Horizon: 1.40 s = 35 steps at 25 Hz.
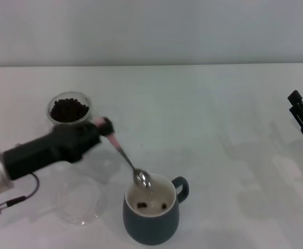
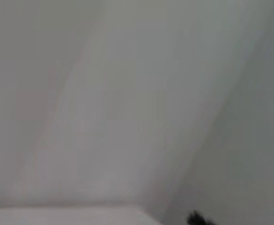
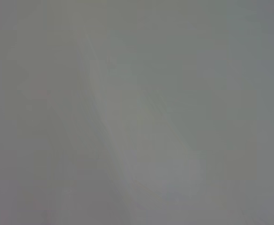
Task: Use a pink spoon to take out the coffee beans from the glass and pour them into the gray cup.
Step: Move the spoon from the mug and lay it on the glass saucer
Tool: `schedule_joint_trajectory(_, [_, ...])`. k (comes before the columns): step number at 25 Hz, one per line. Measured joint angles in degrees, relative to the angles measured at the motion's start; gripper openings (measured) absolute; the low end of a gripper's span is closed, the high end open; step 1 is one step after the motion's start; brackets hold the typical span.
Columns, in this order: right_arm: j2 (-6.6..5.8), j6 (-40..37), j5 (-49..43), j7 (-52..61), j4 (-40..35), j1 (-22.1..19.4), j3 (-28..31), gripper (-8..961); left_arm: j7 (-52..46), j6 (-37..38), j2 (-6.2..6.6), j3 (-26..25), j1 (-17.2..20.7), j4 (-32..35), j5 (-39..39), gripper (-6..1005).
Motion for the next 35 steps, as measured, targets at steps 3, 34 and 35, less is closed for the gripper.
schedule_joint_trajectory(3, [0.00,0.00,0.10,0.01,-0.01,0.03,0.03,705,-3.71,-1.73,0.54,0.00,3.39,0.05,-5.99,132])
schedule_joint_trajectory(34, [-0.08,0.84,-0.23,0.01,-2.25,0.48,-0.50,704,-15.89,3.59,3.73,-6.75,20.93,-5.38,-13.39,132])
schedule_joint_trajectory(35, [-0.10,0.84,-0.23,0.02,-2.25,0.35,-0.50,704,-15.88,4.85,3.66,-6.76,20.11,-5.82,-12.58,132])
